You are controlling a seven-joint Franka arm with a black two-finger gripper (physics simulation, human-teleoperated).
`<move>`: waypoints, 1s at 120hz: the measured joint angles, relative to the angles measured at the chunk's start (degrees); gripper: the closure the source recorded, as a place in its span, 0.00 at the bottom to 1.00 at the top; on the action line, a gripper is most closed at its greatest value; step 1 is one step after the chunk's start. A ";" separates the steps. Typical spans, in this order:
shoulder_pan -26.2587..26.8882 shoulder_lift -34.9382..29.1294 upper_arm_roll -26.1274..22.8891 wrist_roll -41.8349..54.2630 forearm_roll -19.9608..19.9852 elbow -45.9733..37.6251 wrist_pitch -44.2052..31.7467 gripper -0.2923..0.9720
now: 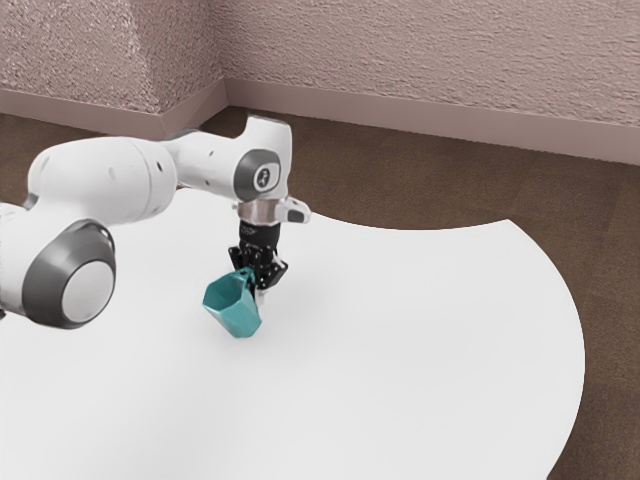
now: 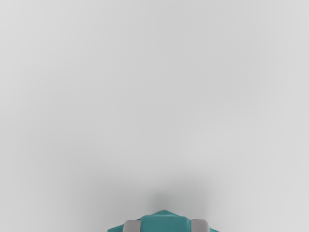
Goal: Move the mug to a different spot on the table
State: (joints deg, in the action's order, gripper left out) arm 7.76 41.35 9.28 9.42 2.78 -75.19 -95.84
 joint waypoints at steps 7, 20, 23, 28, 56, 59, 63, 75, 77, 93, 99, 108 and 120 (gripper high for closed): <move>-0.02 0.51 -0.03 0.00 0.00 0.42 -0.08 0.83; -0.03 1.01 -0.01 -0.02 -0.03 0.72 -0.22 0.84; -0.03 1.08 0.00 -0.03 -0.04 0.72 -0.27 0.84; 0.01 1.16 0.00 -0.01 0.03 0.75 -0.34 0.80; -0.02 1.21 0.03 0.27 0.98 0.78 -0.38 0.45; -0.02 1.21 0.03 0.29 1.02 0.79 -0.39 0.42; -0.06 1.20 0.09 0.33 1.05 0.80 -0.39 0.40; -0.64 1.10 0.22 0.42 1.11 0.81 -0.46 0.34; -0.72 1.07 0.24 0.44 1.11 0.81 -0.56 0.33; -1.02 0.70 0.35 0.54 1.13 0.69 -1.69 0.29; -1.06 0.21 0.37 0.57 1.15 0.52 -1.99 0.28; -1.08 -0.98 0.36 0.61 1.30 0.42 -3.01 0.27; -1.08 -2.34 0.37 0.66 1.89 0.49 -6.19 0.26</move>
State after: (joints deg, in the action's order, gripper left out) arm 6.68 39.02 9.65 10.08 4.67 -74.70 -102.03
